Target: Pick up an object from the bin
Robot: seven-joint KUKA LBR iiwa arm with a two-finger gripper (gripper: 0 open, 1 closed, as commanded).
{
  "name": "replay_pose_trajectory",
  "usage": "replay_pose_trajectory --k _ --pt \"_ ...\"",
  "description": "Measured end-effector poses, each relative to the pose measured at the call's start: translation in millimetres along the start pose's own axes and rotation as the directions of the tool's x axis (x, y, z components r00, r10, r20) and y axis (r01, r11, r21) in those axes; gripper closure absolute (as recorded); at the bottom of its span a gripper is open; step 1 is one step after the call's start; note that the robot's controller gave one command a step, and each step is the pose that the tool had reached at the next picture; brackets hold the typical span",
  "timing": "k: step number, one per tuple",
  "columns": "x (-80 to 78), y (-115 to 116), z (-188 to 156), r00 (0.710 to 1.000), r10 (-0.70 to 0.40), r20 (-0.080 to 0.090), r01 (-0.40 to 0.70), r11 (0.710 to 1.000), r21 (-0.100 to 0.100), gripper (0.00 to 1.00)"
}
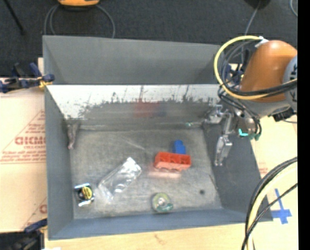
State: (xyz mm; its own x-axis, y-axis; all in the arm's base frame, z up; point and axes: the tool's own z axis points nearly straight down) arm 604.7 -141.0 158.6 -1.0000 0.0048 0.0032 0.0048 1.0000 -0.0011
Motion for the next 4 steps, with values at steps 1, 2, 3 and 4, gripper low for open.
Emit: replay_pose_trajectory --k 1,2,3,4 --pt "11.4 71.4 86.4 0.979 0.205 0.013 -0.205 0.979 -0.001 0.00" --pt "37.8 117.8 83.7 0.977 0.213 0.021 -0.213 0.977 -0.003 0.00" --pt "58.7 141.5 83.3 0.958 0.284 0.025 -0.284 0.959 -0.006 0.00" --pt "57.7 140.9 82.5 0.960 0.280 0.029 -0.280 0.960 -0.006 1.00"
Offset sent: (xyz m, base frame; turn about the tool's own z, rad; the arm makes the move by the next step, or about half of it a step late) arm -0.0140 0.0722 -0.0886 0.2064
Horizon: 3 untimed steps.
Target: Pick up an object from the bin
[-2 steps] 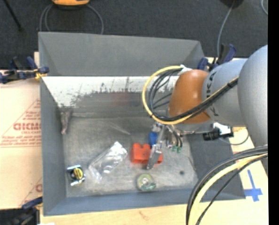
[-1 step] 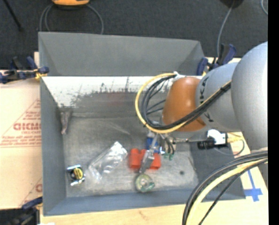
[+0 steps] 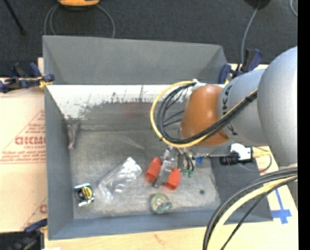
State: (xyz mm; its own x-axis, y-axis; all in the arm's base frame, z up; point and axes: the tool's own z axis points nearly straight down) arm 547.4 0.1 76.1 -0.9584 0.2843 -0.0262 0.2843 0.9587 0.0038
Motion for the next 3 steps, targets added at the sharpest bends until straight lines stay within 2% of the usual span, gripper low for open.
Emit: replay_pose_trajectory --k 1,2,3 --pt "-8.5 1.9 1.3 0.988 -0.156 -0.011 0.156 0.988 0.004 1.00" --pt "-5.1 4.2 3.5 0.987 -0.160 -0.021 0.160 0.987 0.000 0.00" --pt "-9.7 5.0 0.6 0.987 -0.161 -0.003 0.161 0.987 -0.001 1.00"
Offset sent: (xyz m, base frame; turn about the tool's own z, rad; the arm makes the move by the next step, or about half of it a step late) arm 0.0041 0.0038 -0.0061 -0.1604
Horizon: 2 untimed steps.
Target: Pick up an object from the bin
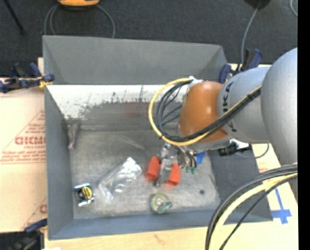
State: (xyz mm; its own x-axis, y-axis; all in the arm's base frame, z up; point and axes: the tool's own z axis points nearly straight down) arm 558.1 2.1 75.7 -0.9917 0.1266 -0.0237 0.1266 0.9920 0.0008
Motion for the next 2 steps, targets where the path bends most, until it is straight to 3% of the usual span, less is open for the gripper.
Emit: replay_pose_trajectory --k 1,2 --pt "-15.8 -29.8 -143.3 0.993 -0.120 -0.012 0.120 0.993 0.000 1.00" --pt "-7.4 -74.7 -111.5 0.977 -0.213 -0.023 0.213 0.977 -0.002 1.00"
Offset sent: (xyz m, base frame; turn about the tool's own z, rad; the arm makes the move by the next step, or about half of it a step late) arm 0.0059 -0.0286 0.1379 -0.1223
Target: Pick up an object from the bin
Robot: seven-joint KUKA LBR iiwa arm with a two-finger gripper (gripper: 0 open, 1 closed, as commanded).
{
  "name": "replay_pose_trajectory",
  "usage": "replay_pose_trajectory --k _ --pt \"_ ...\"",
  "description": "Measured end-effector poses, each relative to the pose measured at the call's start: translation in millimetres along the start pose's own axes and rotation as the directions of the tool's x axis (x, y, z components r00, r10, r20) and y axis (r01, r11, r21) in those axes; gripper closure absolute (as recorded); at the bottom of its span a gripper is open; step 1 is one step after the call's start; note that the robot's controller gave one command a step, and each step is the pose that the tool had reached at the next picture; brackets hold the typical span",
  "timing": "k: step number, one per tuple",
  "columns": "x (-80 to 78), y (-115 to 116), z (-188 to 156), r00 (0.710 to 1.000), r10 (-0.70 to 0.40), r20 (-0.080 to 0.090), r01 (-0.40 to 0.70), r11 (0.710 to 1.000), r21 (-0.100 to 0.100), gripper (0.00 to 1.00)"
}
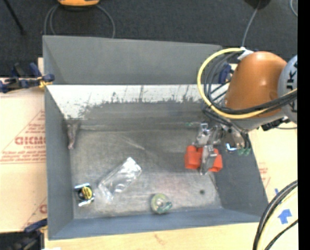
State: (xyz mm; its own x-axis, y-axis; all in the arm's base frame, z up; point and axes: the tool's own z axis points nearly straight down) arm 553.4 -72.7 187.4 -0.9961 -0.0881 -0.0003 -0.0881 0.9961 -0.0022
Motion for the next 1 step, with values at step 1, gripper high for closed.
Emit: replay_pose_trajectory --k 1 --pt "-9.9 5.2 -42.3 1.000 0.009 0.009 -0.009 1.000 0.000 1.00"
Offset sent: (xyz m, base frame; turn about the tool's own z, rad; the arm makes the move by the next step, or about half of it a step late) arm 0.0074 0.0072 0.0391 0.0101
